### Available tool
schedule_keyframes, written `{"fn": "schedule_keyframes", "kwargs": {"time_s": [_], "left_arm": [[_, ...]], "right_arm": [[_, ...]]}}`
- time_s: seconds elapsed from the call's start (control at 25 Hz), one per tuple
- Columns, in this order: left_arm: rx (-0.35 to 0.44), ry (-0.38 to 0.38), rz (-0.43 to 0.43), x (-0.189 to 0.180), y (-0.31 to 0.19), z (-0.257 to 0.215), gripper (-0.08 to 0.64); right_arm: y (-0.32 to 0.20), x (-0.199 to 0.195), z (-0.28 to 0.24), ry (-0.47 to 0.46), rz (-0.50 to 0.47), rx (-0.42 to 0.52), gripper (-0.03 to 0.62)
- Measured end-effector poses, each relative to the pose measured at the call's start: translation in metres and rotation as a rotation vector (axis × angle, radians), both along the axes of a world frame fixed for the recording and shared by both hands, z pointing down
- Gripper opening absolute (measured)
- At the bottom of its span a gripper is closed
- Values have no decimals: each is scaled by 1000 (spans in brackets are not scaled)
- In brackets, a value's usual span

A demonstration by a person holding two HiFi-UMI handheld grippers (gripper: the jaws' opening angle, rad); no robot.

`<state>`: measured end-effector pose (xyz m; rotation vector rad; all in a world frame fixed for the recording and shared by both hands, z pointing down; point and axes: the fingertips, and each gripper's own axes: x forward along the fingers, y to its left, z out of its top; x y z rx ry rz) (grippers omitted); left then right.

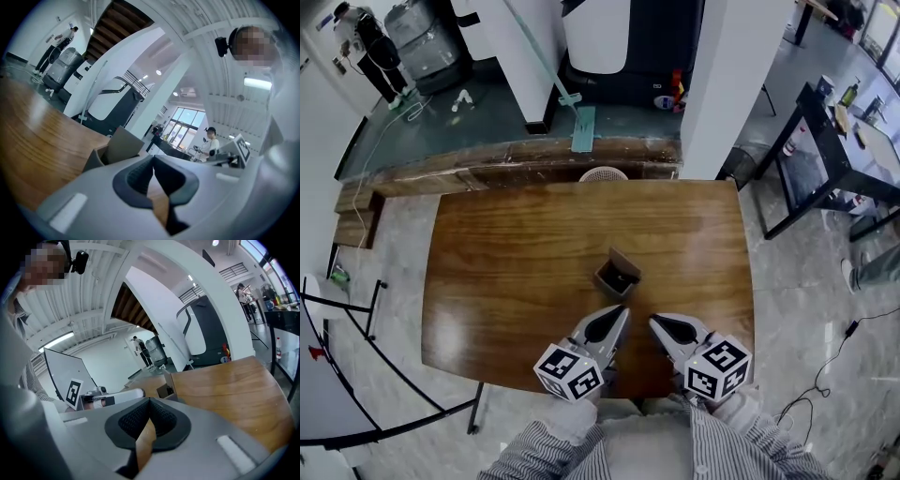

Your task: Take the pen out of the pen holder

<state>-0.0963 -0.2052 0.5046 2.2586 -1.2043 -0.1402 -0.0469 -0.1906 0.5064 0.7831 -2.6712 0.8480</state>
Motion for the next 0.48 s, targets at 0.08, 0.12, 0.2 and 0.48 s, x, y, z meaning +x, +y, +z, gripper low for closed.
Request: {"fn": "schedule_keyframes", "kwargs": {"time_s": [0.08,0.12,0.2,0.48], "left_arm": [[-15,-10,11,1,-7,4,8],[-22,-14,16,2,-11,7,8],[-29,-39,26,2,-18,11,8],[-27,-111,62,4,-38,19,64]], "right_arm": [[-3,2,4,-3,11,-12,0],[-4,2,6,-3,15,-19,0],[-6,2,11,-4,19,-29,0],[-12,6,20,-16,48,-65,0]]}}
